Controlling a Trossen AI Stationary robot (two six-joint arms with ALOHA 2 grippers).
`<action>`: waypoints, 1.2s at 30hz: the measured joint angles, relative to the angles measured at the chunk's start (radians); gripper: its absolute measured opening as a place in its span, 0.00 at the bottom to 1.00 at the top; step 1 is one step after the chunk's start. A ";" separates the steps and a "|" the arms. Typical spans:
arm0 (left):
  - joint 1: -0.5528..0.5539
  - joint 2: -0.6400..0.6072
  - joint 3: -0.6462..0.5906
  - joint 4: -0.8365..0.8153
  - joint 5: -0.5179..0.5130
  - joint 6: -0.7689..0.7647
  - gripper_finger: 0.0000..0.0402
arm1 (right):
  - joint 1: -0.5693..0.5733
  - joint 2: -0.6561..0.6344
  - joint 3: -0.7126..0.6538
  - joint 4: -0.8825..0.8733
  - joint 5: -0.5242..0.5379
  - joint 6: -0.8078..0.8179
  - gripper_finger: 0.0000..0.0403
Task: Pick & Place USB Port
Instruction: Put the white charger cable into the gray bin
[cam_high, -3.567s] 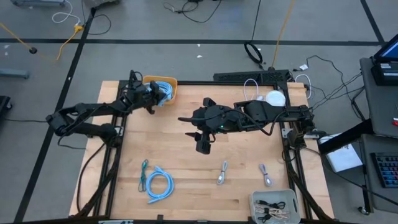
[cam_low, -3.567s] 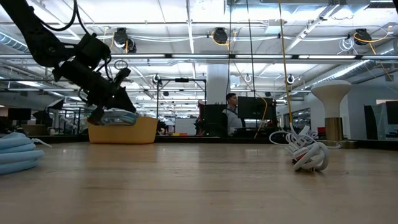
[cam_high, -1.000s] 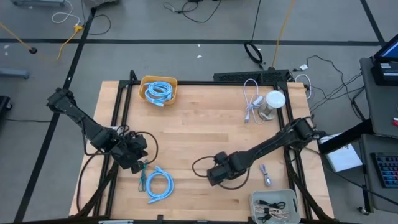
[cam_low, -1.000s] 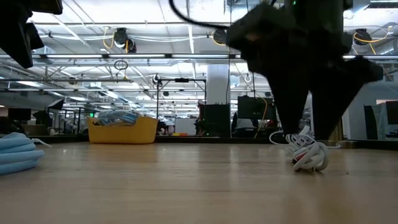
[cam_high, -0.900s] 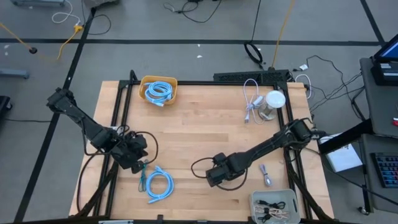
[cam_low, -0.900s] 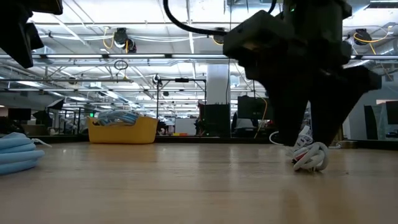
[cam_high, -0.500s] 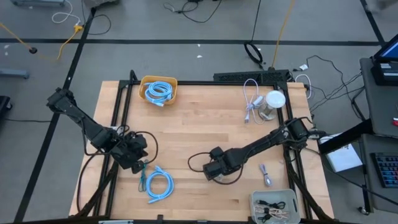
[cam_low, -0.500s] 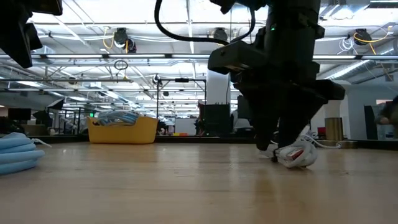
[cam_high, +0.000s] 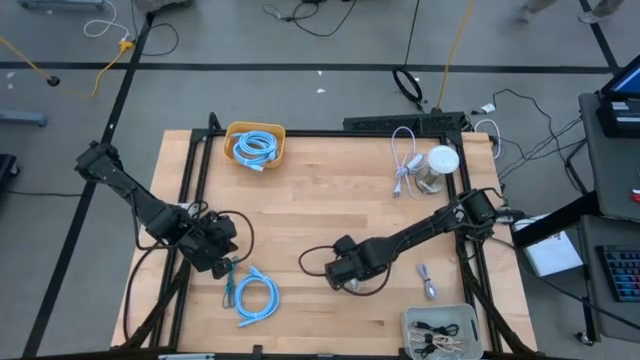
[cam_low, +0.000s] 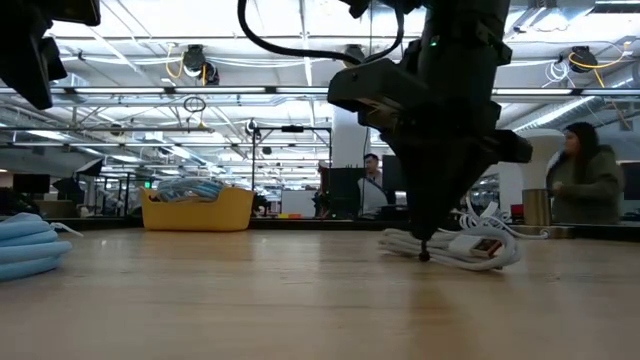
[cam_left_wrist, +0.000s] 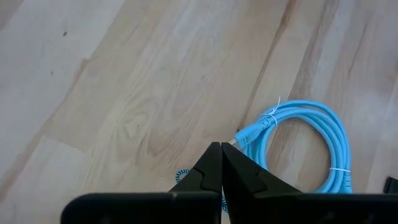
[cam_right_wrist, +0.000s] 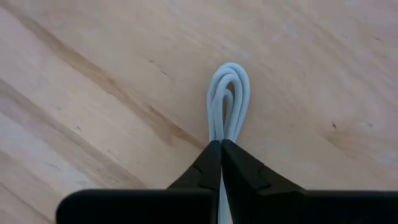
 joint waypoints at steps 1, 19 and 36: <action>0.000 0.000 0.000 0.000 -0.003 -0.001 0.01 | 0.001 0.000 0.000 0.002 0.000 -0.009 0.01; 0.000 0.000 0.000 -0.006 -0.016 0.002 0.01 | 0.028 -0.001 0.000 0.007 -0.004 -0.063 0.00; 0.022 0.000 0.000 -0.017 -0.044 0.017 0.01 | 0.013 -0.153 0.001 -0.092 -0.198 -0.123 0.04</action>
